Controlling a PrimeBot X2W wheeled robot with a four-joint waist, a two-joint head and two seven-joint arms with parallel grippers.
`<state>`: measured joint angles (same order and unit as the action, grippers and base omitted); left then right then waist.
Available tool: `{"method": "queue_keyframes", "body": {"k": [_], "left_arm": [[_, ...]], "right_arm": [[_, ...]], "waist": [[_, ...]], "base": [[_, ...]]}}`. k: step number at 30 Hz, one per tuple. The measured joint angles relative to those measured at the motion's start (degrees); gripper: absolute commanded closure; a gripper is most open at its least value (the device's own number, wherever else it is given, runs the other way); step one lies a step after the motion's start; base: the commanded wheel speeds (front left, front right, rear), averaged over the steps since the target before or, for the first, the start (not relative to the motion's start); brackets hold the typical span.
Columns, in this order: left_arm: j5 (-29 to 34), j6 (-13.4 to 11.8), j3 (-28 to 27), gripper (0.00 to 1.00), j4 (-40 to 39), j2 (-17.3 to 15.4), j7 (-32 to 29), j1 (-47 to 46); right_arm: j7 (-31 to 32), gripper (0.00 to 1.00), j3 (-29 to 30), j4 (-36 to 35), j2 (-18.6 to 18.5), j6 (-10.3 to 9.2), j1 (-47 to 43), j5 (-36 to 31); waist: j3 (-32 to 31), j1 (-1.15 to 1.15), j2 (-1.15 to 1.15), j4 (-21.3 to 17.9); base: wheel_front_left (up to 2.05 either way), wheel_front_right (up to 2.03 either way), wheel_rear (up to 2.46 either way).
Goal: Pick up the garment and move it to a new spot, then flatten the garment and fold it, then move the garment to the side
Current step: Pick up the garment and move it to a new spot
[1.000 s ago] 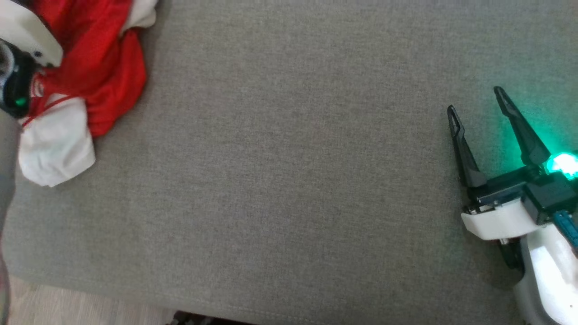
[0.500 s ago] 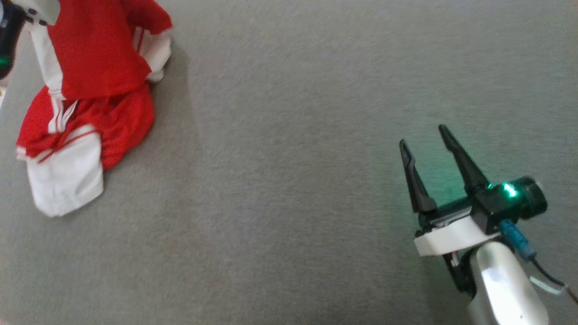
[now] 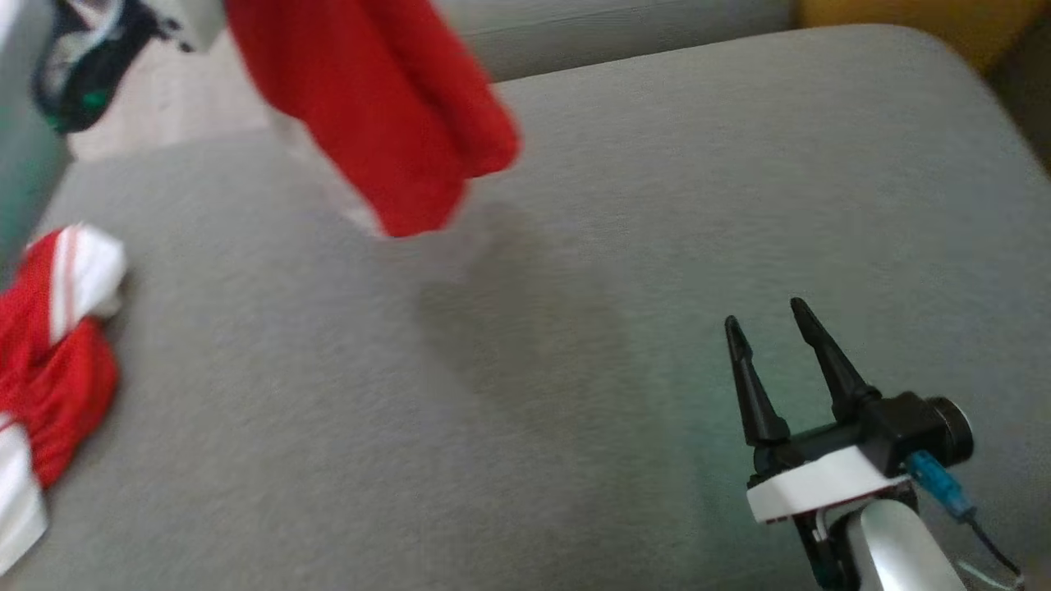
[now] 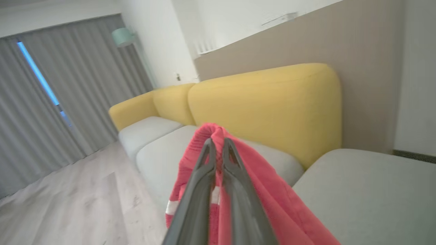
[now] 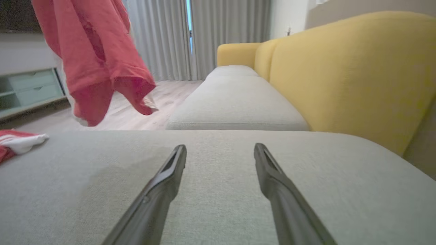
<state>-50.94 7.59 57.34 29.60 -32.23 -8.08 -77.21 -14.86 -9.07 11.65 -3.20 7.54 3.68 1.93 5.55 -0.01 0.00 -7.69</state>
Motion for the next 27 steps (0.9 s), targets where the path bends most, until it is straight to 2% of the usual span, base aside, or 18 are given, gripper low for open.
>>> {"method": "queue_keyframes", "body": {"k": [2,6,10,16,19,22,23,24,27], "left_arm": [[-0.18,0.0,0.3,1.0,0.66,2.18,0.21,-0.14],[0.1,0.0,2.18,1.0,2.05,7.17,3.24,0.15],[-0.27,-0.02,2.89,1.0,2.21,10.83,7.89,4.69],[-2.12,-0.81,9.25,1.0,1.19,14.01,12.79,26.56],[-1.94,-2.66,13.06,1.0,0.47,15.5,15.12,36.44],[-1.93,-4.19,14.14,1.0,0.7,17.4,17.84,42.63],[-1.94,-4.67,14.35,0.58,0.94,18.15,18.49,43.79],[-1.98,-5.36,14.21,0.0,1.1,18.97,19.57,44.73],[-1.48,-7.45,12.58,0.0,0.91,20.91,21.73,46.27]], "right_arm": [[0.01,0.0,-0.11,-0.19,0.03,0.0,-0.16,2.58],[0.0,0.0,-0.4,-0.75,0.04,0.0,-0.1,3.76],[0.0,0.0,-0.14,-0.9,0.04,0.0,-0.07,4.14],[0.0,0.0,0.4,-1.35,0.33,0.0,0.13,4.14],[0.0,0.0,1.13,-1.35,0.41,0.0,0.11,4.11],[0.0,0.0,2.1,-1.26,0.44,0.0,-0.07,4.0],[0.01,0.0,2.36,-1.21,0.44,0.0,-0.21,3.9],[0.0,0.0,2.52,-1.13,0.44,0.0,-0.5,3.58],[0.01,0.0,3.08,-0.53,0.47,0.0,-1.67,2.96]], "waist": [[-0.6,0.0,0.0,-2.62],[-0.57,0.01,0.0,-7.06],[1.31,0.01,0.0,-9.44],[4.12,0.03,0.0,-9.65],[4.34,0.02,0.0,-8.23],[4.34,0.02,0.0,-6.27],[4.27,0.02,0.0,-5.52],[4.16,0.02,0.0,-4.71],[3.49,0.02,0.0,-2.14]], "base": [[0.0,0.0,0.0],[0.0,0.0,0.0],[0.0,0.0,0.0],[0.0,0.0,0.0],[0.0,0.0,0.0],[0.0,0.0,0.0],[0.0,0.0,0.0],[0.0,0.0,0.0],[0.0,0.0,0.0]]}}
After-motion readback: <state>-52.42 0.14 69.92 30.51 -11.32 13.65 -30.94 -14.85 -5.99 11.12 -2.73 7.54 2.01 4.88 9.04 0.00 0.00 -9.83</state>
